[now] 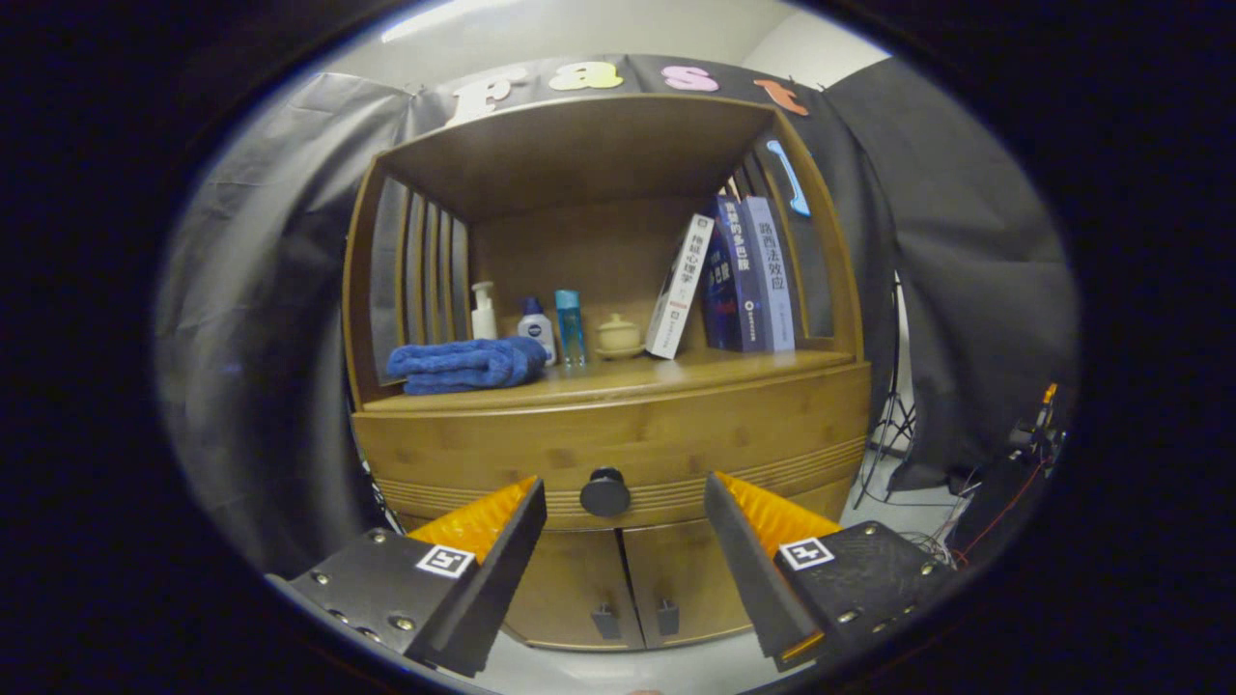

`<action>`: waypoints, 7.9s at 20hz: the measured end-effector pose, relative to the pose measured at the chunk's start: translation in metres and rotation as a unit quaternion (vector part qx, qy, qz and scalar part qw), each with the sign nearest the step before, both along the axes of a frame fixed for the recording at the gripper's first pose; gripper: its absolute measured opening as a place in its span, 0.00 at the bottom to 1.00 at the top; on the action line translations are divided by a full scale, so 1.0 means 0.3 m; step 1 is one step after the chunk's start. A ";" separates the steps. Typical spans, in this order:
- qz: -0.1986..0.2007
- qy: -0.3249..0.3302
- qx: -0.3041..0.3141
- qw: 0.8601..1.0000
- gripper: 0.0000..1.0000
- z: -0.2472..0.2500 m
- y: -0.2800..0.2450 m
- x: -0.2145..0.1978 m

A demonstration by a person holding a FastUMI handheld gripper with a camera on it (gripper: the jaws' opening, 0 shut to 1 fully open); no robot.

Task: Pull open the drawer, take out the items inside it, and place them on the countertop above the cabinet.

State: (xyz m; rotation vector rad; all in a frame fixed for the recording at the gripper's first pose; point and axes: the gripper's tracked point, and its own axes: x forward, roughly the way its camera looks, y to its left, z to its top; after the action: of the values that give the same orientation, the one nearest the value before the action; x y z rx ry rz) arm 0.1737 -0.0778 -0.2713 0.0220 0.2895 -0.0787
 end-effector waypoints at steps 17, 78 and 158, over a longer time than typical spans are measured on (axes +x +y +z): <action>0.017 0.005 -0.071 0.997 0.48 -0.132 0.061 0.192; -0.005 0.003 -0.098 0.995 0.77 0.257 0.057 -0.390; -0.014 0.027 -0.030 0.999 0.97 0.347 0.072 0.512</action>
State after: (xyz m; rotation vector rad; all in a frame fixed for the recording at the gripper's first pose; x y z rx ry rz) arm 0.3274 -0.0564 -0.1673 -0.0351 0.3401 -0.1164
